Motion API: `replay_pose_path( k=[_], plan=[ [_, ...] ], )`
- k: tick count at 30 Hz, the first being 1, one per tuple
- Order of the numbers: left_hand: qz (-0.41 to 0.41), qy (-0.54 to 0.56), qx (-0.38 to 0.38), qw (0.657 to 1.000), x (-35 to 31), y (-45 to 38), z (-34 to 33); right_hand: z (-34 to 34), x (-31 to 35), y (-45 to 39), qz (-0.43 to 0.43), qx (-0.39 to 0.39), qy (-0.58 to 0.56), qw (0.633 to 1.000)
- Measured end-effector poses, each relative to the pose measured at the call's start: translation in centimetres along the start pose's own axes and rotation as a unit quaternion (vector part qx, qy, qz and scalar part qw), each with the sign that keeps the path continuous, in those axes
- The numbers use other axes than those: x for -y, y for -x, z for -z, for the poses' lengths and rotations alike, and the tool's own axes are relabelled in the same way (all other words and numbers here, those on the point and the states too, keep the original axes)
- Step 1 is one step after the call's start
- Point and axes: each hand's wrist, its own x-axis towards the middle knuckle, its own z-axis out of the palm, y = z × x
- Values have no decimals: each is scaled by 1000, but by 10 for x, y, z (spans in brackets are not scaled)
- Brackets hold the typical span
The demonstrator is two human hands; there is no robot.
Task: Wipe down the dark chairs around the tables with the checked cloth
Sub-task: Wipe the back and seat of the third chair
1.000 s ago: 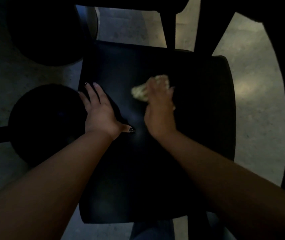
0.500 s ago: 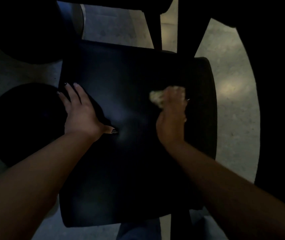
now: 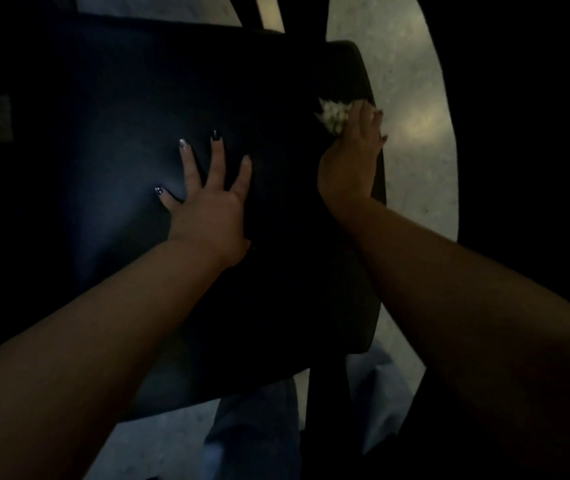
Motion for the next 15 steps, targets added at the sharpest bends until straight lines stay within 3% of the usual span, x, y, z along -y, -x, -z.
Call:
replay_pose_path(
  k=[6,12,14,15],
  plan=[
    [-2,-20,-18,1000,2,0,-2,4,-33,100,-151,38,19,988],
    [-5,-9,-18,1000,5,2,-1,10,-43,146,-327,147,56,932],
    [-7,-8,-15,1000,5,4,0,5,-40,165,-356,155,85,918],
    [-9,-3,-13,1000,5,5,2,-1,-41,169,-354,196,117,907]
  ],
)
